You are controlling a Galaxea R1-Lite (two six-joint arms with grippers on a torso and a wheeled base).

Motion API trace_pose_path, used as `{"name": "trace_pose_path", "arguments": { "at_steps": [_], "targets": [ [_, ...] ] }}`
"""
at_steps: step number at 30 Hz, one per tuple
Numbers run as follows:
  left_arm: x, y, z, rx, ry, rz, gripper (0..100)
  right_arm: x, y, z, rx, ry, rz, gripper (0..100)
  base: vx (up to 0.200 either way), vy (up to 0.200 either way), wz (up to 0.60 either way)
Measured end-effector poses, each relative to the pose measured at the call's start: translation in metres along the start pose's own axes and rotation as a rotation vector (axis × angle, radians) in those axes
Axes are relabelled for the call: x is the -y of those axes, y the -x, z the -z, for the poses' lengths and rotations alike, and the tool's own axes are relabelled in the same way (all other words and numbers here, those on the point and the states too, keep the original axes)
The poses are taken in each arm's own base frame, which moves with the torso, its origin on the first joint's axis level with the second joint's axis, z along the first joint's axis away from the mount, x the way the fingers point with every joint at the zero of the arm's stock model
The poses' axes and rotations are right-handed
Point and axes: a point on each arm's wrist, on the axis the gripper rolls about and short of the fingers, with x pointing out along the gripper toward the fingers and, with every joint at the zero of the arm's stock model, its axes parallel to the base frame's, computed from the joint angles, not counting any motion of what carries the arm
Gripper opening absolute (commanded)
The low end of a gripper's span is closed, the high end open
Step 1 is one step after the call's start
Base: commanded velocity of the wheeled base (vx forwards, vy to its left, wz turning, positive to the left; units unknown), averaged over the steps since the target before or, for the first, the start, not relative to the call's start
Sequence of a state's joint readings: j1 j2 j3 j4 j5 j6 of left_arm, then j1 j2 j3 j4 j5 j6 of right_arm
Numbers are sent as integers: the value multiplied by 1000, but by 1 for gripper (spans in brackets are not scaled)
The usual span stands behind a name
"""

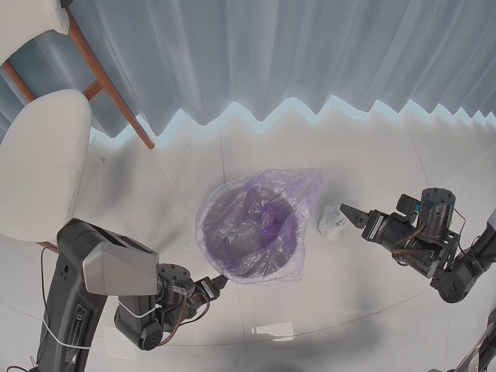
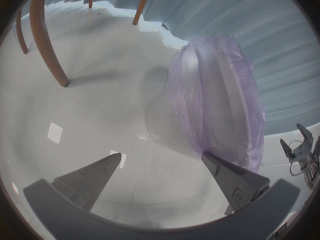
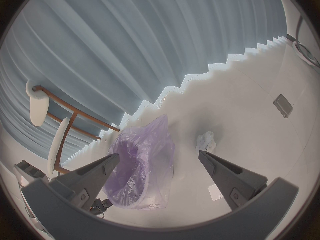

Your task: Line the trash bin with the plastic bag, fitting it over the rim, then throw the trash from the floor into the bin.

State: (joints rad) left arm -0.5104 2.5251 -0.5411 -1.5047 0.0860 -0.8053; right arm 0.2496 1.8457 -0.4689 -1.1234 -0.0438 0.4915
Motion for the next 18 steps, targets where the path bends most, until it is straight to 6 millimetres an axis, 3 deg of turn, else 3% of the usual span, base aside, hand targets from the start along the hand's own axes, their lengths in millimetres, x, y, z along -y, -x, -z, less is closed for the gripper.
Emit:
{"name": "trace_pose_path", "arguments": {
  "at_steps": [10, 18],
  "targets": [
    [-8, -13, -8, 33, -7, -17, 100, 1, -1, 2, -7, 1, 5, 100, 0, 0, 0],
    [-14, -31, -4, -80, -87, -128, 100, 3, 4, 5, -18, 1, 11, 100, 0, 0, 0]
  ]
}}
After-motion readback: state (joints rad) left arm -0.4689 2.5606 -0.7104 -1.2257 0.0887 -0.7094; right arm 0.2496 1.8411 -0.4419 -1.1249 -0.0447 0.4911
